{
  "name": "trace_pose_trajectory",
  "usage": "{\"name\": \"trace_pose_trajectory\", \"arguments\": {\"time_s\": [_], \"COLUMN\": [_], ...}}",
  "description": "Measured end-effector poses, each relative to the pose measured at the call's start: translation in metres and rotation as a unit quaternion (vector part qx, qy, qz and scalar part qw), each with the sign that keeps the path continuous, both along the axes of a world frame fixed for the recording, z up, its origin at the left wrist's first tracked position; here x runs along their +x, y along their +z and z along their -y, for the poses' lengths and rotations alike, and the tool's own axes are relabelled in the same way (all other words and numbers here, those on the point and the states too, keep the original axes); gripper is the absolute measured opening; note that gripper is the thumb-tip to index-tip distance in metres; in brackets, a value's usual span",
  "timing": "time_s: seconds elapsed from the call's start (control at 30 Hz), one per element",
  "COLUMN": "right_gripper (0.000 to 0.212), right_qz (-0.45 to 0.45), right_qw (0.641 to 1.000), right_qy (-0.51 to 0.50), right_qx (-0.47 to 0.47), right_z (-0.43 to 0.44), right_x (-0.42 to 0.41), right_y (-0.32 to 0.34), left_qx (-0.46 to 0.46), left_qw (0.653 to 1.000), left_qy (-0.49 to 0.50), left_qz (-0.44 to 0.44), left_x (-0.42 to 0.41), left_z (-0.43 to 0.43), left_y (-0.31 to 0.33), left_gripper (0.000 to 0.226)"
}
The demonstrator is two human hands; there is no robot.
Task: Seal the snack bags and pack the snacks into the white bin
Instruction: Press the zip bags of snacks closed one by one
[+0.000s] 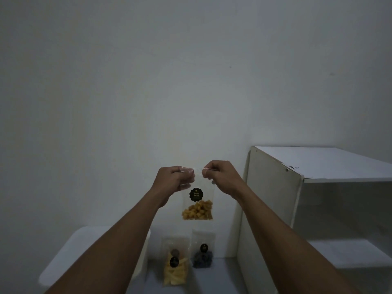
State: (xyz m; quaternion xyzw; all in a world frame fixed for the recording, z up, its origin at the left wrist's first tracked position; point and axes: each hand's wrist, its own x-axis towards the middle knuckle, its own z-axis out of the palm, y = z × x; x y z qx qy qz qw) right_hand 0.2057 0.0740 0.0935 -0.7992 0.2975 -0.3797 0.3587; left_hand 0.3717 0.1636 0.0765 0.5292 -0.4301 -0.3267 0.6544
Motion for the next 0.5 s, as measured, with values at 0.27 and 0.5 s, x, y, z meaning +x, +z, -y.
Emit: {"name": "trace_pose_trajectory", "arguments": {"time_s": [0.27, 0.5], "right_gripper": [0.013, 0.011], "right_qz": [-0.004, -0.027], "right_qw": [1.0, 0.999], "right_qy": [0.024, 0.014], "right_qx": [0.007, -0.017], "right_z": [-0.007, -0.011], "right_x": [0.003, 0.005], "right_y": [0.003, 0.005], "left_qx": [-0.009, 0.014], "left_qw": [0.997, 0.998], "left_qy": [0.043, -0.002], "left_qz": [0.056, 0.06], "left_x": [0.006, 0.001], "left_z": [-0.006, -0.01], "left_y": [0.003, 0.002], "left_gripper": [0.011, 0.012]}}
